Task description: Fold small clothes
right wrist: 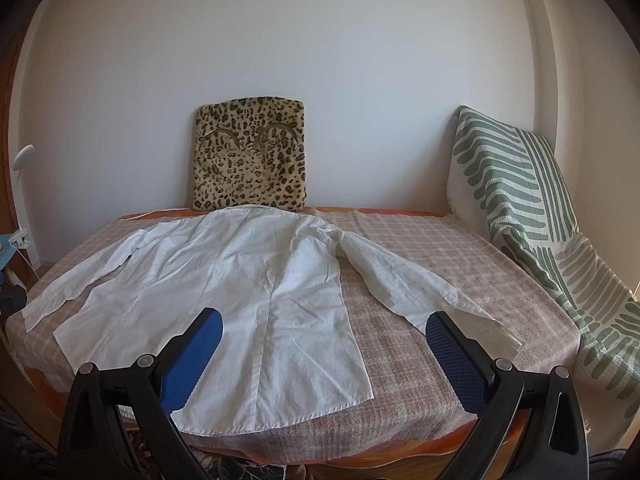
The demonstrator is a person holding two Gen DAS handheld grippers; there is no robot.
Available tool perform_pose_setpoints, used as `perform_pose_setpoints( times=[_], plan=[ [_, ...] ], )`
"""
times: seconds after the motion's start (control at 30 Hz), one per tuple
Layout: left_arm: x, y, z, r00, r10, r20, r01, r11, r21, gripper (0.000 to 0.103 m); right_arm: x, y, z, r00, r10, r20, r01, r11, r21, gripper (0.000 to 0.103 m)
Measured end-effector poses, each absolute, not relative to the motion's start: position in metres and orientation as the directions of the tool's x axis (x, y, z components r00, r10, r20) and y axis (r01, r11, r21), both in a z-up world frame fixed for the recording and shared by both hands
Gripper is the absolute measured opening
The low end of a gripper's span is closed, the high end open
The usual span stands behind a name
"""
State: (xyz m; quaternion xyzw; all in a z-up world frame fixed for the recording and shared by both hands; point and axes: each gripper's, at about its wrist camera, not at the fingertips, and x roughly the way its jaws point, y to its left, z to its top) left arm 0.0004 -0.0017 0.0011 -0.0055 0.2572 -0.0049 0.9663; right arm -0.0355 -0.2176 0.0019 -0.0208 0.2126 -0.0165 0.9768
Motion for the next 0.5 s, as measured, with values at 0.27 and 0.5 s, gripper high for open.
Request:
perform_pose_setpoints(
  times=[0.27,0.5],
  plan=[
    [0.0004,-0.0011,0.0012,0.868,-0.013,-0.497,0.006,1.0,-0.016,0.103,-0.035,-0.2179,0.0017,0.909,-0.043,-0.414,0.024,0.998,-0.049,0.103],
    [0.0006,-0.0007,0.0012,0.868,-0.014,-0.497,0.006,1.0,-0.017,0.103,-0.035,-0.2175,0.0016,0.909,-0.042,-0.414,0.023,0.999,-0.049,0.103]
  ],
)
